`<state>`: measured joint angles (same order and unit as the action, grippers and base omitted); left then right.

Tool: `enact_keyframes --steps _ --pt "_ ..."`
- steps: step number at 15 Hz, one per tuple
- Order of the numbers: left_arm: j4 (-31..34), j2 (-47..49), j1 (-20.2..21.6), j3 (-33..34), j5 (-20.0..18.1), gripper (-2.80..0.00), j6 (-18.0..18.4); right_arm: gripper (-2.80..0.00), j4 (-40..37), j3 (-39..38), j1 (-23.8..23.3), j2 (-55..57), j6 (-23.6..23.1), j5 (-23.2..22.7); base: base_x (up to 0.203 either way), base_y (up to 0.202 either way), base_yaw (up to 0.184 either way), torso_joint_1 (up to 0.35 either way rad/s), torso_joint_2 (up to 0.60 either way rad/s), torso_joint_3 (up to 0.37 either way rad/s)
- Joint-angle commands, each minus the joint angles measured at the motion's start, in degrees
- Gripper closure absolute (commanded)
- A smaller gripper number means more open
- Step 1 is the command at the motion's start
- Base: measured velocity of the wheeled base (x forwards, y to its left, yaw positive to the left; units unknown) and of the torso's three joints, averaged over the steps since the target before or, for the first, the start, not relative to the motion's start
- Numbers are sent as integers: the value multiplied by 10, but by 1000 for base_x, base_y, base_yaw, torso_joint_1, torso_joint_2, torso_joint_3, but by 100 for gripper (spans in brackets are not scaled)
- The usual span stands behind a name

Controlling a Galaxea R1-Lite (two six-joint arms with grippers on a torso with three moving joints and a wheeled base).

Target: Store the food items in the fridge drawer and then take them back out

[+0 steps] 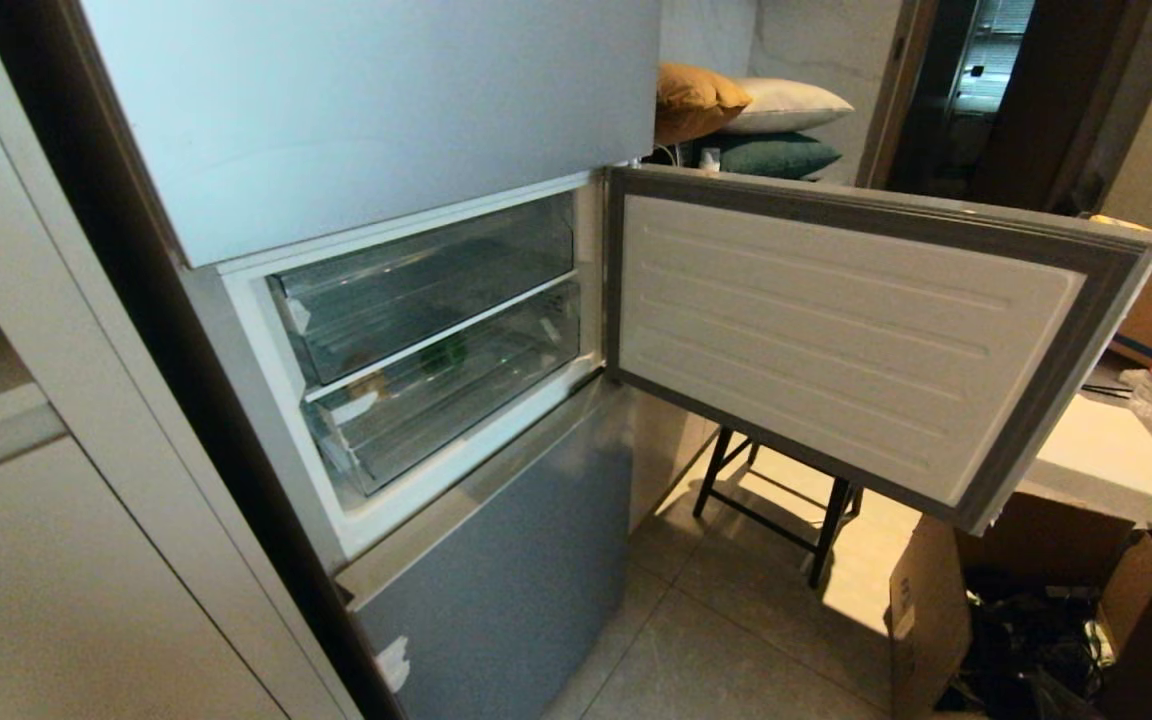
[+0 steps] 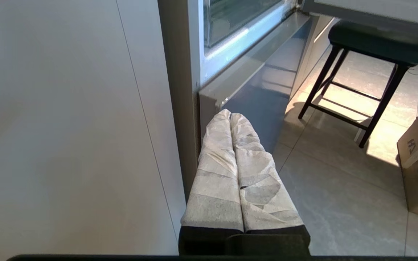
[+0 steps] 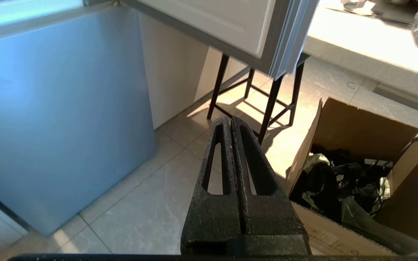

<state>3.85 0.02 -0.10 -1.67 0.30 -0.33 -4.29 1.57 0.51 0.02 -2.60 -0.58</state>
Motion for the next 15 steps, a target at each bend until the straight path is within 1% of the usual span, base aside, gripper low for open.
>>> enact_keyframes --steps 1,9,12,15 --pt "0 0 0 0 0 0 0 0 0 0 0 0 0 0 0 0 0 -164 431 266" --pt "0 0 0 0 0 0 0 0 0 0 0 0 1 0 0 0 0 -189 533 340" --pt "0 0 0 0 0 0 0 0 0 0 0 0 2 0 0 0 0 -62 199 135" --pt "0 0 0 0 0 0 0 0 0 0 0 0 34 2 0 0 0 -10 36 25"
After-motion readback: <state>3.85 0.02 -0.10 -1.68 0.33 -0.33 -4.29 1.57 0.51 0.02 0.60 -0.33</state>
